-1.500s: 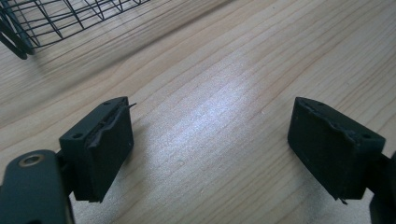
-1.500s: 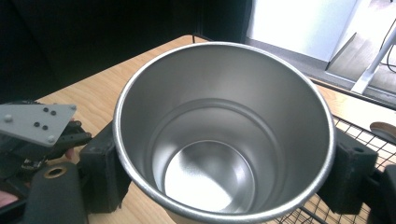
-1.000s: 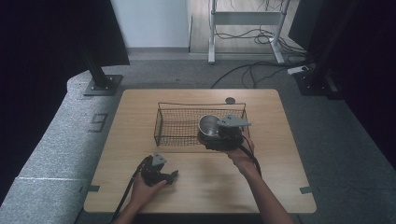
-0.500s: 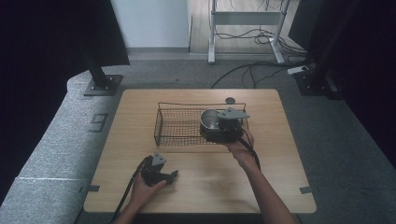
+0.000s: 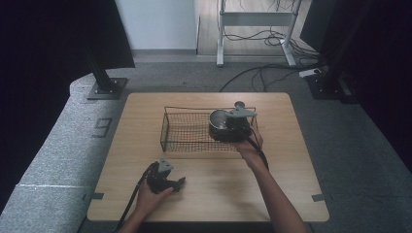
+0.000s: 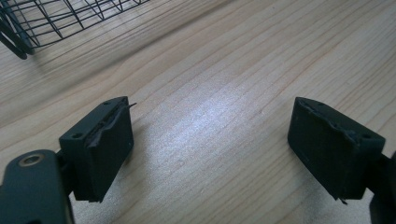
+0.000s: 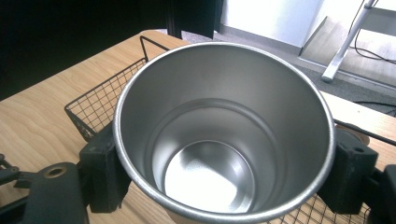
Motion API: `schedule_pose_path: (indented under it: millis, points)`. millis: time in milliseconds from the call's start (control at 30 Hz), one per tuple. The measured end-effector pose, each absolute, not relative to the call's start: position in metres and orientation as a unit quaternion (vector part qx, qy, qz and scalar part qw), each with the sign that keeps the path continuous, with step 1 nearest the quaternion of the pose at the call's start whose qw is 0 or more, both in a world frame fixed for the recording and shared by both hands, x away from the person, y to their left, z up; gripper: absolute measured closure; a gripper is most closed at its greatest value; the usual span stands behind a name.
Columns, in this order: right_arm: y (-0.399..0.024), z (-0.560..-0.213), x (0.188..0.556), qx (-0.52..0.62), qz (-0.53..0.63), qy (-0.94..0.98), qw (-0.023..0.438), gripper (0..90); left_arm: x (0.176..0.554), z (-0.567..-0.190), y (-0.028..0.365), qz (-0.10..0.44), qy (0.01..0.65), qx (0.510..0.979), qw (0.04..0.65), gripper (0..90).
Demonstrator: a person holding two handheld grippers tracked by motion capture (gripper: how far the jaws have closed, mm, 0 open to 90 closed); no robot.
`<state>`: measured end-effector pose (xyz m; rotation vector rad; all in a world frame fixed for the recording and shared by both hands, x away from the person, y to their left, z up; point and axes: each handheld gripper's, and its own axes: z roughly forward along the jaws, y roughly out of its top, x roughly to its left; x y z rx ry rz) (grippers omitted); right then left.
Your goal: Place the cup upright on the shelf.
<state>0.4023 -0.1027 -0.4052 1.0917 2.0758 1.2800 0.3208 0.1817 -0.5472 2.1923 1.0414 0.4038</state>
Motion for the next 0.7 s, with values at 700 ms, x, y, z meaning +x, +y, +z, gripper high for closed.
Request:
schedule_pose_path:
  millis: [700]
  points:
    - [-0.104,-0.411,0.435,0.427,0.441,0.755,0.230,18.5,0.321,-0.547,0.182,0.155,0.399,0.840,0.334,14.1]
